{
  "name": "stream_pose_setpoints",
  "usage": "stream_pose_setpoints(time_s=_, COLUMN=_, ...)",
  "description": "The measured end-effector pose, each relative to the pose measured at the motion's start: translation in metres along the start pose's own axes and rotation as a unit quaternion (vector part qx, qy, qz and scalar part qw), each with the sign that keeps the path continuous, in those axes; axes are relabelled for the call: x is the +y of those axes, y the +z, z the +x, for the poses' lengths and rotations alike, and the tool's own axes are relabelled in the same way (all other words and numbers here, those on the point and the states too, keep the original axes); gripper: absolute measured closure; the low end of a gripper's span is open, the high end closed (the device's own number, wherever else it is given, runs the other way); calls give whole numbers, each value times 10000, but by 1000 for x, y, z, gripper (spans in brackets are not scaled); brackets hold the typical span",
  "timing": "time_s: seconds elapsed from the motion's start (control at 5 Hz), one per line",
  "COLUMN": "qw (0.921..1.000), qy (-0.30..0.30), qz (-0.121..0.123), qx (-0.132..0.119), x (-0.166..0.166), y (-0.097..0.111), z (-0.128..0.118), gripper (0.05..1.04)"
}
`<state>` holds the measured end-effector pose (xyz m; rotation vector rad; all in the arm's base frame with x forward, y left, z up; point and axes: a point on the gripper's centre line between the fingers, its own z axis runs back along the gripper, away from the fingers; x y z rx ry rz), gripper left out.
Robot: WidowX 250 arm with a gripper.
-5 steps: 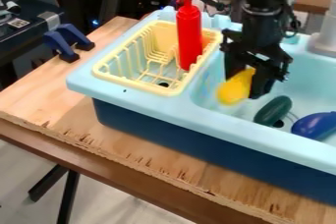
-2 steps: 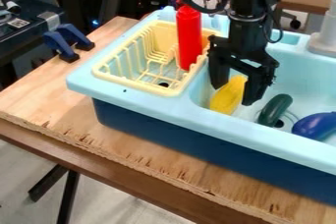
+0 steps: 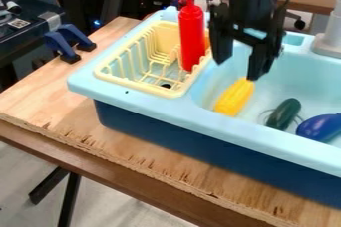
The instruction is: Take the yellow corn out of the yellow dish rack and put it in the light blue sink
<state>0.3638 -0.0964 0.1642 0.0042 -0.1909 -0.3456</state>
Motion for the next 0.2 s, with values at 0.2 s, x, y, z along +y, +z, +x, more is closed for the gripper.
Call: stream_pose_setpoints(time_s=0.2, qw=10000, qy=-38, qz=11, qx=-9, x=-5, y=21, z=-14, gripper=77)
